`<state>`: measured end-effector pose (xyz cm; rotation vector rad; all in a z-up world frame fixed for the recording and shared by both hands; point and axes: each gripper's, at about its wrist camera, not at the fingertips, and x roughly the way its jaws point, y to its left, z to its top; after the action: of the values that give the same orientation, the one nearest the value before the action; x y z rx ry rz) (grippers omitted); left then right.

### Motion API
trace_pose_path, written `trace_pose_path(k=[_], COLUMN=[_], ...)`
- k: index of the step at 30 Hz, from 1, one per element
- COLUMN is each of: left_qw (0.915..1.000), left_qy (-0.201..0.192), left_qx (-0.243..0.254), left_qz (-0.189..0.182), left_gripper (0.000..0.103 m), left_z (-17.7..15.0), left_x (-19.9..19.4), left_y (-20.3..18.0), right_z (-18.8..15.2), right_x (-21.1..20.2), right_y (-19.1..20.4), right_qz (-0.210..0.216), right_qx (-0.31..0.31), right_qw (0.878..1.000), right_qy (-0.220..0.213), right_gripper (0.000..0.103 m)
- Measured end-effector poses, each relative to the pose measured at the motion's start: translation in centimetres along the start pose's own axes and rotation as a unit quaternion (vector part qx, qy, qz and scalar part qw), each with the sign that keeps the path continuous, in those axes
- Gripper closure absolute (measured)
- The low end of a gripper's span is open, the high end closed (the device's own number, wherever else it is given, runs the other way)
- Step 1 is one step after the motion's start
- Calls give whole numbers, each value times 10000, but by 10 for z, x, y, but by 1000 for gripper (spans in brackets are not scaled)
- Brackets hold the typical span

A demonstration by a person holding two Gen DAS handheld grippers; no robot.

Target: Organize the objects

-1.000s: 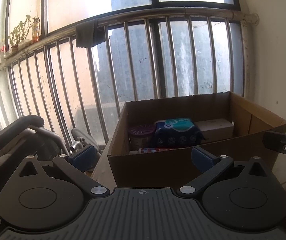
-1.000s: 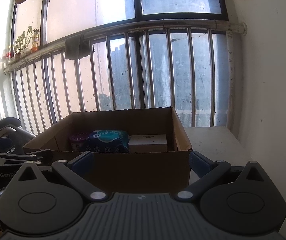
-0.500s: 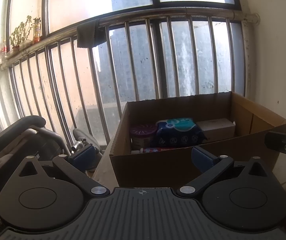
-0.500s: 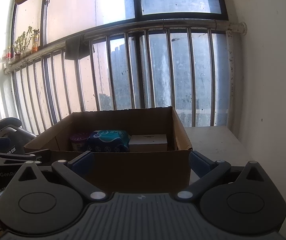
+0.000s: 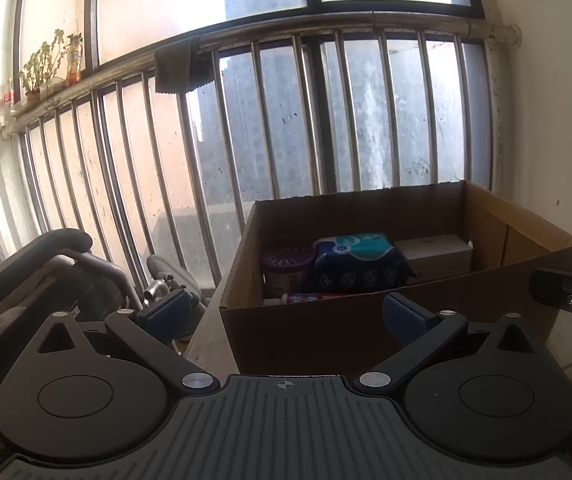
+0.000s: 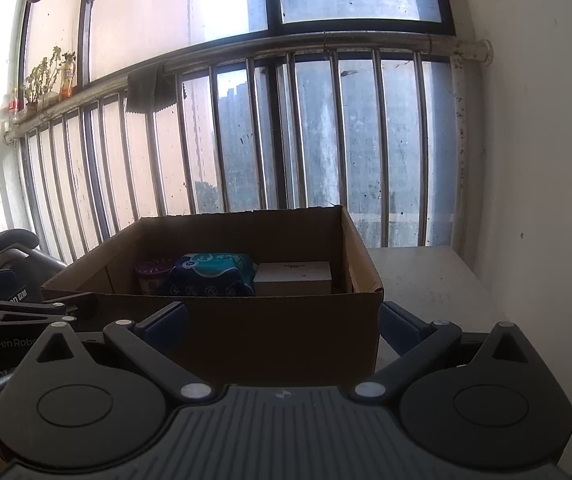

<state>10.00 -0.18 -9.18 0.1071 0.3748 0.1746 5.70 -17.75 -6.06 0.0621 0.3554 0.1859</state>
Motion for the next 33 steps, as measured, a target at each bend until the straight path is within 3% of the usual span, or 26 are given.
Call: trace_pose_path(k=[33], left_qw=[10000], left_qy=[41], left_qx=[35], left_qz=[-7], left_gripper=[0], left_z=[-1], left_x=[3], left_y=[-2], right_z=[-1], right_x=[-2], right_y=[-2], right_qz=[-20], right_qx=[-34], right_qw=[10000], right_qy=[6], right_gripper=[0])
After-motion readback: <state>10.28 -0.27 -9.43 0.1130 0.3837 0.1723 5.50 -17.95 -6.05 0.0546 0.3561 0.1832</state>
